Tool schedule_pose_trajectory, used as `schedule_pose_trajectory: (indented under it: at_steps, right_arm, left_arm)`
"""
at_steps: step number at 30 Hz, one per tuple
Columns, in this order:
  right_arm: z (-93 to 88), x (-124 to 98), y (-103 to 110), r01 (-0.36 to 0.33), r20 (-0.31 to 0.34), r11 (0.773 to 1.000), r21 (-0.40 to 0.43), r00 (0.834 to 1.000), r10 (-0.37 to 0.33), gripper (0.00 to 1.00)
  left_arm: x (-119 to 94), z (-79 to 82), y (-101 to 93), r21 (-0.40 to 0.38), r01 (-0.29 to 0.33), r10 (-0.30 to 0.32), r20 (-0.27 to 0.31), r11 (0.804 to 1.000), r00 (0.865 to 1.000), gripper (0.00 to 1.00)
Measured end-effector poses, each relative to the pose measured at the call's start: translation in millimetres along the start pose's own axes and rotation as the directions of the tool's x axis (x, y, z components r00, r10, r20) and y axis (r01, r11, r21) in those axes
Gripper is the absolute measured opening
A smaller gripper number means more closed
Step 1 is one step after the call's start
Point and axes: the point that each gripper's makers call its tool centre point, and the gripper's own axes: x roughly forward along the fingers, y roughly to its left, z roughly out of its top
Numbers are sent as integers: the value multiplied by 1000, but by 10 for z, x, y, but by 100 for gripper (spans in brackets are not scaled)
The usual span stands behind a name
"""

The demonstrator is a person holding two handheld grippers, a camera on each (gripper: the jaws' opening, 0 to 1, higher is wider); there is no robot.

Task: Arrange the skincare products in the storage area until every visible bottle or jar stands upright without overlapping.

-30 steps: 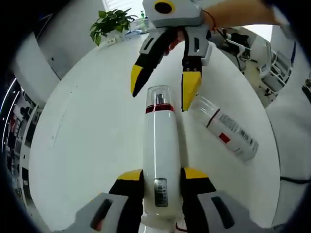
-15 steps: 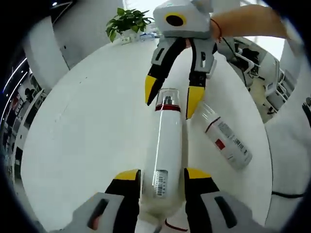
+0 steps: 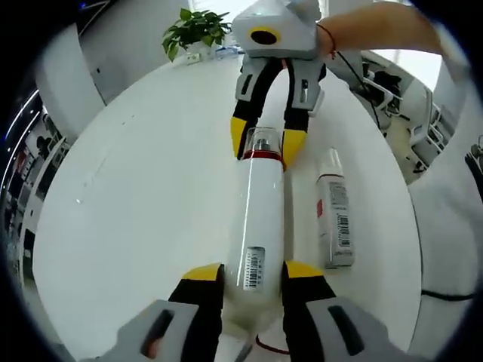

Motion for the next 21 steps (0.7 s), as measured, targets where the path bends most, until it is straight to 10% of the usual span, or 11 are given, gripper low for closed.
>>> schedule_pose_trajectory:
  at_steps: [21]
  right_arm:
    - [224, -362, -19, 21, -131, 993, -118, 991, -37, 28]
  left_arm:
    - [29, 115, -70, -40, 32, -28, 110, 999, 994, 28]
